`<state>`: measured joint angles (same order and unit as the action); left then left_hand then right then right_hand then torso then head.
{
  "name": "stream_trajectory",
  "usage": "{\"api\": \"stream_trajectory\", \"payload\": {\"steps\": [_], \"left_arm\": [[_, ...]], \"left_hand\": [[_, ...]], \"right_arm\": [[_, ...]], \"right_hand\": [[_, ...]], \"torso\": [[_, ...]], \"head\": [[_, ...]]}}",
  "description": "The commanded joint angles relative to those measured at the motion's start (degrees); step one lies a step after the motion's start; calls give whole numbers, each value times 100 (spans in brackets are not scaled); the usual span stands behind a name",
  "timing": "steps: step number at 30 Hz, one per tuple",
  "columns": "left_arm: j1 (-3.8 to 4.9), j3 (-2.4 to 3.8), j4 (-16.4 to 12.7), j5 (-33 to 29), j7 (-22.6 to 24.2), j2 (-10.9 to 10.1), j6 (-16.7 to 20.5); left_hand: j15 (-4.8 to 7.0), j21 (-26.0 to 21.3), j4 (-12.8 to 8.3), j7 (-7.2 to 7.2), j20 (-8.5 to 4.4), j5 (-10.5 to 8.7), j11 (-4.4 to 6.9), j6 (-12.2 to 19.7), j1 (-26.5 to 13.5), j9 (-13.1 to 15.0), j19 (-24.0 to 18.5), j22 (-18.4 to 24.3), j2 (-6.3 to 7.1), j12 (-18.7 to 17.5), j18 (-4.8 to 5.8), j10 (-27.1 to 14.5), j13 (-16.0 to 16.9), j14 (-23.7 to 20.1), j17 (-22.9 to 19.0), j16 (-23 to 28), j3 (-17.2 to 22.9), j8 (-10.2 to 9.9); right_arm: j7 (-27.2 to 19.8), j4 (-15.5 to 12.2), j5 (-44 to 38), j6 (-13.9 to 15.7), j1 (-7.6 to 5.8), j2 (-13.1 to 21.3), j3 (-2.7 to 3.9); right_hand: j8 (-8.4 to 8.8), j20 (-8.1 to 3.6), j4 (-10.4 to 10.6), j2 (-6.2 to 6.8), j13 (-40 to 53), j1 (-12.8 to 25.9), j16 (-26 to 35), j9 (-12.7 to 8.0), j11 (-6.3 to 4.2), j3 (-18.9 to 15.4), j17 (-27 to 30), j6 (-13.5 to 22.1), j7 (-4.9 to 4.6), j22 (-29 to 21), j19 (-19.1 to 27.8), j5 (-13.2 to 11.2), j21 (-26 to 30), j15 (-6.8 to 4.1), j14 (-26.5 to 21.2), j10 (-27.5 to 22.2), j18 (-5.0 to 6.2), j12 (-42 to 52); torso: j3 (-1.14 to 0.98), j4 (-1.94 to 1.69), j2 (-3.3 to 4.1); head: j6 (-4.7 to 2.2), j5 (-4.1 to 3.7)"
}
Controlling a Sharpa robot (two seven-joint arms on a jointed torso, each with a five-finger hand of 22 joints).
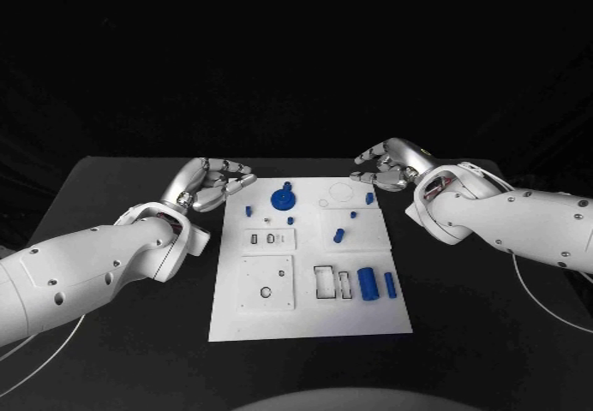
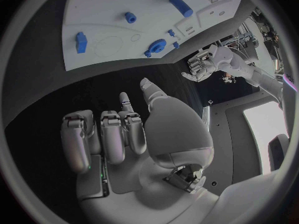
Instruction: Assemble the parts on the task board
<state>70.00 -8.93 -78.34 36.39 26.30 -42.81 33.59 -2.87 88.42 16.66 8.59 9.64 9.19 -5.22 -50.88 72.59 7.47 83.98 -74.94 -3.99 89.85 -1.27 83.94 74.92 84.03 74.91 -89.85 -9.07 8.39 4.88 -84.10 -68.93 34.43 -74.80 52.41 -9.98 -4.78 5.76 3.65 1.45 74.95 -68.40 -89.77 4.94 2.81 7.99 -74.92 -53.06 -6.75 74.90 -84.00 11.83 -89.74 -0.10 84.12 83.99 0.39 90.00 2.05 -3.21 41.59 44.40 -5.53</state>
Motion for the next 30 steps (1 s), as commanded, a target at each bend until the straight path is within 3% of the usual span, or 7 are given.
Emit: {"api": "stream_trajectory", "payload": {"steps": [1, 5, 8, 14, 30], "left_arm": [[-7, 3, 12, 23, 83, 15, -27], [-20, 3, 40, 23, 86, 25, -32], [-30, 3, 56, 23, 88, 33, -37], [-42, 3, 64, 23, 88, 34, -41], [-52, 3, 76, 23, 84, 16, -26]], "left_hand": [[50, -7, 2, 4, -38, 28, 38, -9, 5, 6, 89, -1178, -64, 15, 19, 606, 1508, 597, 1509, -15, -43, -39], [50, -7, 2, 4, -38, 28, 38, -9, 5, 6, 89, -1178, -64, 15, 19, 606, 1508, 597, 1509, -15, -43, -39], [50, -7, 2, 4, -38, 28, 38, -9, 5, 6, 89, -1178, -64, 15, 19, 606, 1508, 597, 1509, -15, -43, -39], [50, -7, 2, 4, -38, 28, 38, -9, 5, 6, 89, -1178, -64, 15, 19, 606, 1508, 597, 1509, -15, -43, -39], [51, -6, 2, 4, -39, 35, 38, -15, 26, 8, 99, -1186, -87, 15, 21, 606, 1508, 597, 1509, -15, -70, -53]], "right_arm": [[-42, 8, 8, -54, 34, 102, -2], [-25, 84, 8, -131, 65, 160, -7], [-12, 181, 8, -194, 99, 165, -11], [32, 395, 7, -374, 197, 102, -14], [96, 636, 5, -711, 339, -58, -15]], "right_hand": [[31, 28, 6, -48, 1505, -12, -23, 9, -89, 2, -1508, -11, 76, 1510, -600, -53, -26, -34, 588, 601, -39, 0], [73, -30, -14, -90, 1505, -99, -23, -6, -166, 38, -1508, 8, 167, 1510, -600, -255, -26, -101, 588, 601, -39, 0], [79, -59, -26, -107, 1505, -149, -23, -9, -202, 55, -1508, -2, 217, 1510, -600, -327, -26, -132, 588, 601, -39, 0], [105, -113, -45, -114, 1505, -236, -23, -29, -263, 67, -1508, 43, 292, 1510, -600, -460, -26, -188, 588, 601, -39, 0], [125, -168, -41, -110, 1505, -297, -23, -70, -318, 48, -1508, 188, 344, 1510, -600, -616, -26, -242, 588, 601, -39, 0]], "torso": [[-10, 14, 1], [-5, 10, -7], [-2, 2, -2], [4, -12, 3], [10, -13, 0]], "head": [[-21, -118], [-3, -151], [-19, -37], [-18, -103], [20, -69]]}}
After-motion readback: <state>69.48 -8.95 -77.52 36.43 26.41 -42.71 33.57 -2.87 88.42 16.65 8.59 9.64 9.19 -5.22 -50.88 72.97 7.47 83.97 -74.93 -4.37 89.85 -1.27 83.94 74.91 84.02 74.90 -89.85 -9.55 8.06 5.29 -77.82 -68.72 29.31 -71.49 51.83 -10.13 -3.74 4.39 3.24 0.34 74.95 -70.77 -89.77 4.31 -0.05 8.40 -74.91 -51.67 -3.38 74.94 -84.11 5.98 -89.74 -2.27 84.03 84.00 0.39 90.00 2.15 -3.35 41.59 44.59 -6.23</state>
